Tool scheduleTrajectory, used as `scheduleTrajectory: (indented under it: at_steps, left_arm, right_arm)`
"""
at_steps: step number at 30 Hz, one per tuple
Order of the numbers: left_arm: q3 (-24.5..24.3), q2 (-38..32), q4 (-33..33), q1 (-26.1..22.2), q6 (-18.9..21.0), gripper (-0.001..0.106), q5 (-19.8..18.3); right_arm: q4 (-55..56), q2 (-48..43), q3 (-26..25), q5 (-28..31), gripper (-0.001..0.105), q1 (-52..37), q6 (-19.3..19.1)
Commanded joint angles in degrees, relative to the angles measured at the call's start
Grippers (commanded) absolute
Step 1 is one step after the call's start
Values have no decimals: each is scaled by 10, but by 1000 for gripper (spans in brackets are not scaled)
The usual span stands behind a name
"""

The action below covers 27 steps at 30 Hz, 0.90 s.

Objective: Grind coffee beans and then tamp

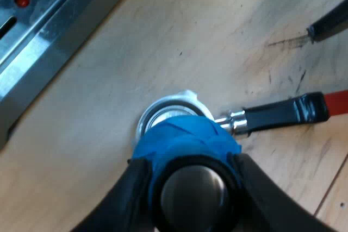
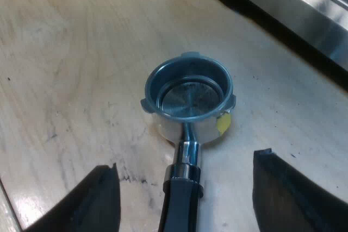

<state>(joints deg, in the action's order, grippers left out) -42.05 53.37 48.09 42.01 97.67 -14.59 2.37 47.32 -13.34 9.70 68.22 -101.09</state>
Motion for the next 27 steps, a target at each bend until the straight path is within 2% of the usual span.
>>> scheduleTrajectory:
  at_steps: [1,4,9,13,18,27]
  left_arm:
    - [-8,13,-21,7,-2,0,-7]
    - [-8,18,-22,27,-18,0,-2]
    - [-8,29,-39,54,-22,0,-1]
    - [-8,50,-47,54,-22,0,1]
    - [-8,70,-43,54,-22,0,23]
    - [-2,104,-42,54,-22,0,24]
  right_arm:
    - [-9,-5,-1,0,55,0,-3]
    - [-9,-5,-1,0,55,0,-3]
    - [-9,-5,-1,0,55,0,-3]
    - [-9,-5,-1,-2,55,0,-3]
    - [-9,-5,-1,-2,55,0,-3]
    - [-9,-5,-1,-2,55,0,-3]
